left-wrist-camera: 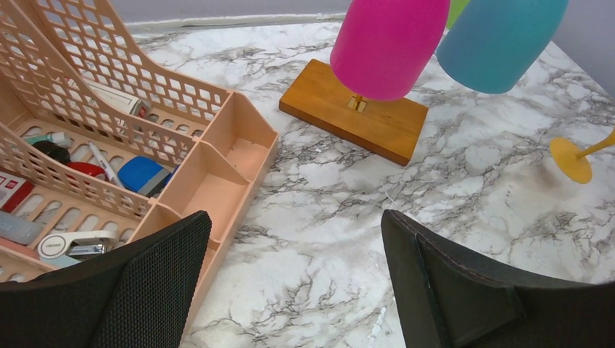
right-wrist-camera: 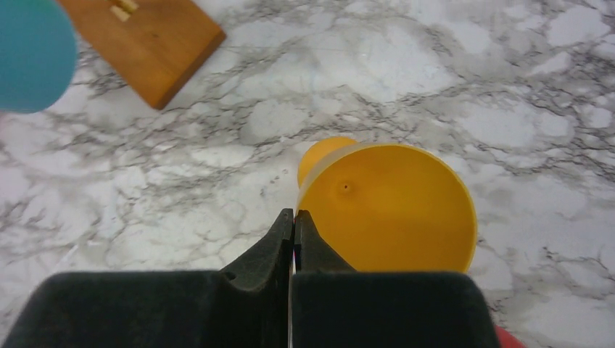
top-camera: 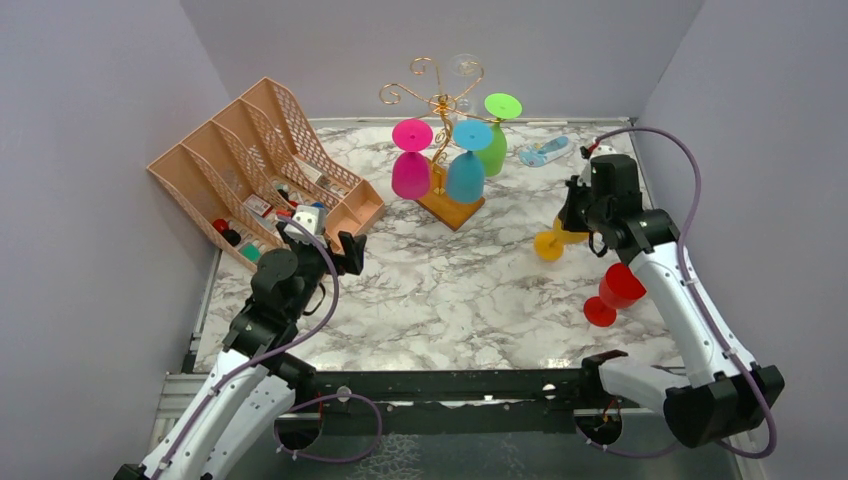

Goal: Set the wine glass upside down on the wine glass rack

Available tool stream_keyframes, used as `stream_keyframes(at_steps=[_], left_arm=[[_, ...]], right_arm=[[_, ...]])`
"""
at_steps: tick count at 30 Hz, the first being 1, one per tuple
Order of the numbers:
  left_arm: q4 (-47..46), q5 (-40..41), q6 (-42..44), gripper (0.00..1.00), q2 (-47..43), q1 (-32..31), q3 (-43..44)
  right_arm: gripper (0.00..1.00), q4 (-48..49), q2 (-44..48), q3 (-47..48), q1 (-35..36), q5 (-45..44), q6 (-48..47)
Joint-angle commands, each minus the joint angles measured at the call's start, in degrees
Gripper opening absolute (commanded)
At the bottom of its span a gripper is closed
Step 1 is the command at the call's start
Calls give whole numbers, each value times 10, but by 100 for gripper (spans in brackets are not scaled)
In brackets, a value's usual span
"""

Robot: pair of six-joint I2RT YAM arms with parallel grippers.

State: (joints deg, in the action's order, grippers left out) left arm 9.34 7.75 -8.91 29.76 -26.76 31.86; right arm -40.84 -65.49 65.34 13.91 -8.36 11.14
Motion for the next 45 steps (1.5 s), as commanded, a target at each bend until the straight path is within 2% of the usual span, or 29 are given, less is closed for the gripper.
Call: stream_keyframes(at_steps=[1, 7, 11, 15, 19, 23, 25, 28, 34, 42, 45], left_arm=[[-43, -2, 23, 92, -11, -2, -8], [-103, -26, 80, 93, -51, -3, -22], [-139, -83, 141, 95, -72, -3, -28], [-149, -181, 213, 96, -85, -2, -23], [-139, -326, 302, 92, -90, -2, -13], [-140, -458, 374, 93, -85, -2, -9], [-140, -504, 395, 92, -68, -3, -4], [-140, -545, 409, 86, -26, -3, 12], [-134, -637, 428, 77, 36, -3, 36], [-130, -689, 438, 64, 64, -3, 40], [-129, -698, 443, 63, 74, -3, 44]], right_arm=[[1, -29, 43, 2, 2, 121, 14], [1, -28, 94, 11, 1, 257, 9], [1, -17, 114, 13, 1, 379, 16], [1, 22, 127, 3, 1, 494, 50], [1, 92, 137, -16, 1, 592, 106], [1, 173, 135, -38, 1, 676, 177], [1, 208, 135, -46, 1, 703, 211], [1, 247, 138, -58, 2, 725, 251], [1, 277, 141, -67, 2, 731, 278], [1, 336, 126, -74, 1, 745, 317], [1, 348, 124, -74, 1, 745, 323]])
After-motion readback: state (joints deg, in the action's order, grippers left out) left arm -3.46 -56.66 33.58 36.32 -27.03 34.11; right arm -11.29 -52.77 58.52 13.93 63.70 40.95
